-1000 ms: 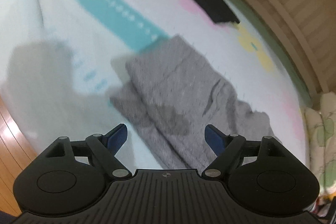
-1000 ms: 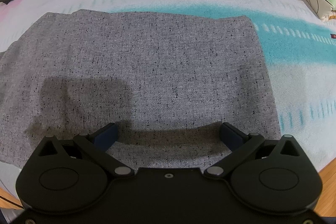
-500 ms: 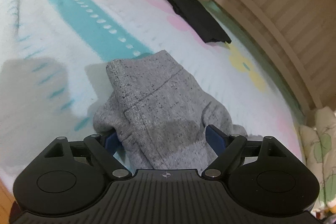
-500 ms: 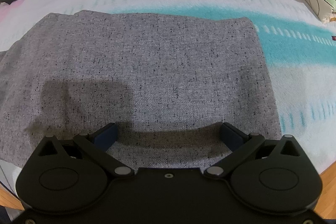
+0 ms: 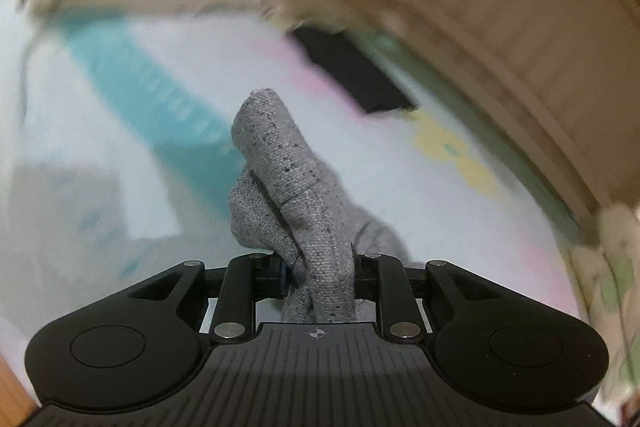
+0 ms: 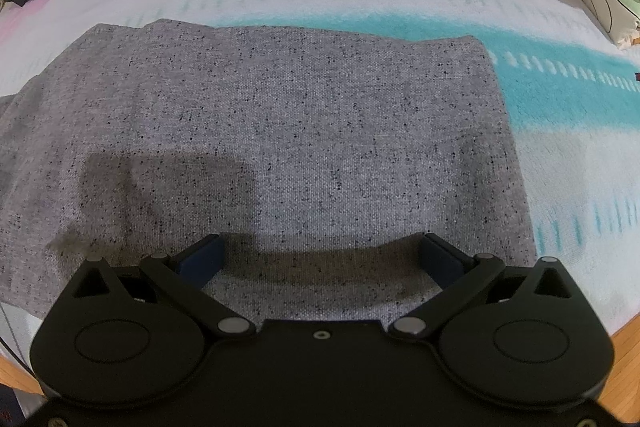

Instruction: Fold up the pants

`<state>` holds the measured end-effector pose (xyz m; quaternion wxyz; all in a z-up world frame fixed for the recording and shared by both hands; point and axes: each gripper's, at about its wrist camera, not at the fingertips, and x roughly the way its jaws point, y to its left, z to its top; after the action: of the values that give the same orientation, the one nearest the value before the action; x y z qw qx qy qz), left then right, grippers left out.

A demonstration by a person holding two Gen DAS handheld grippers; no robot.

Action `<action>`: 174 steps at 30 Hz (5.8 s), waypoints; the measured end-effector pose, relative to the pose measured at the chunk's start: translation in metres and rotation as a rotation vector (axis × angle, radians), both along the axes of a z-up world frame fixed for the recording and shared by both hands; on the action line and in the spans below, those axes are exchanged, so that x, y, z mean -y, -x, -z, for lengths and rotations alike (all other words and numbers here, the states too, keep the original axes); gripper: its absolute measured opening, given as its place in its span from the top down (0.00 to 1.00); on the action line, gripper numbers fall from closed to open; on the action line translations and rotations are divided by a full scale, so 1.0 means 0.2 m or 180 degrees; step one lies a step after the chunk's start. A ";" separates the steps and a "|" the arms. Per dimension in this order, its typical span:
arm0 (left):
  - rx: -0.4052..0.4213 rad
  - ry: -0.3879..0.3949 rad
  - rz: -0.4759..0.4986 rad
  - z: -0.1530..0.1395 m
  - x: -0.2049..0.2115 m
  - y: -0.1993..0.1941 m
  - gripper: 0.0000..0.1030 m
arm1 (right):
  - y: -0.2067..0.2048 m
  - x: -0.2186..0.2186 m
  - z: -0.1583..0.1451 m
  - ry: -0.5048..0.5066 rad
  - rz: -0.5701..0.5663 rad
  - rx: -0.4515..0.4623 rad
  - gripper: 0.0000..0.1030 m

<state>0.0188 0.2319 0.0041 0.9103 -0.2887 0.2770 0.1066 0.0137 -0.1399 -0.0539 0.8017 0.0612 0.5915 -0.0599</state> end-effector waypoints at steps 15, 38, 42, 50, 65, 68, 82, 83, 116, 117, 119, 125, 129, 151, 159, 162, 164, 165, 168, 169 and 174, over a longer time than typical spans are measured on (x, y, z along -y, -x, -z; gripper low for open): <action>0.0744 -0.0746 0.0572 -0.39 0.43 0.09 0.80 | -0.06 0.06 -0.07 -0.0190 -0.0034 0.0100 0.05; 0.0185 -0.2061 0.2550 0.08 1.77 0.01 0.76 | 0.01 0.81 -0.27 0.0213 0.1283 0.0451 0.06; 0.0182 -0.2528 0.2640 0.15 1.85 0.07 0.73 | 0.04 0.88 -0.29 0.0348 0.1428 0.0523 0.06; 0.0285 -0.2113 0.3110 0.07 1.74 0.09 0.60 | 0.07 0.87 -0.31 0.0299 0.1338 0.0575 0.06; 0.0600 -0.1303 0.3815 -0.06 1.57 0.10 0.58 | 0.14 0.94 -0.39 0.0191 0.1210 0.0812 0.06; 0.0584 -0.1082 0.3489 -0.12 1.43 0.02 0.57 | 0.15 0.90 -0.37 0.0058 0.1108 0.0845 0.06; -0.0500 -0.0926 0.2629 0.13 1.03 -0.28 0.56 | 0.03 0.55 -0.22 -0.0396 0.0157 0.0594 0.06; -0.0479 -0.0927 0.2621 0.13 1.04 -0.29 0.56 | 0.02 0.55 -0.21 -0.0401 0.0149 0.0562 0.06; -0.0310 -0.0676 0.2061 -0.02 0.84 -0.29 0.57 | 0.14 0.59 -0.40 -0.0553 0.0248 0.1058 0.84; -0.0335 -0.0711 0.2146 0.00 0.88 -0.29 0.57 | 0.11 0.60 -0.34 -0.0476 0.0284 0.0866 0.84; -0.0462 -0.0848 0.2368 0.05 0.96 -0.28 0.56 | 0.07 0.58 -0.22 -0.0374 0.0281 0.0609 0.83; -0.0716 -0.1288 0.2501 0.16 1.08 -0.27 0.56 | 0.09 0.51 -0.27 0.0232 0.0127 0.0711 0.50; -0.0775 -0.1158 0.2457 0.16 1.05 -0.28 0.56 | 0.09 0.54 -0.35 0.0341 0.0450 0.1087 0.40; -0.1028 -0.1057 0.2364 0.15 1.06 -0.36 0.52 | -0.24 0.32 -0.07 0.0161 0.0114 0.0488 0.03; -0.0833 -0.1023 0.2030 0.07 1.01 -0.45 0.53 | -0.21 0.38 -0.06 -0.0043 0.0283 0.0503 0.02; -0.0943 -0.1107 0.2026 0.09 1.04 -0.53 0.53 | -0.20 0.37 -0.06 -0.0025 0.0279 0.0546 0.01; -0.1016 -0.1219 0.2024 0.13 1.07 -0.58 0.52 | -0.20 0.38 -0.06 -0.0042 0.0275 0.0549 0.01; -0.1042 -0.1223 0.2025 0.16 1.07 -0.59 0.52 | -0.20 0.39 -0.06 -0.0052 0.0270 0.0544 0.01; -0.1100 -0.1163 0.2032 0.18 1.06 -0.62 0.48 | -0.20 0.40 -0.07 -0.0077 0.0260 0.0515 0.02; -0.1102 -0.1135 0.2035 0.17 1.05 -0.62 0.48 | -0.20 0.40 -0.07 -0.0081 0.0255 0.0502 0.01; -0.1091 -0.1140 0.2010 0.13 1.02 -0.54 0.48 | -0.17 0.44 -0.06 -0.0137 0.0186 0.0458 0.01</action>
<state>0.1265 0.0279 -0.0221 0.8748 -0.0041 0.4769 -0.0852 0.0469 -0.2271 -0.0410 0.8386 0.0999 0.5314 -0.0660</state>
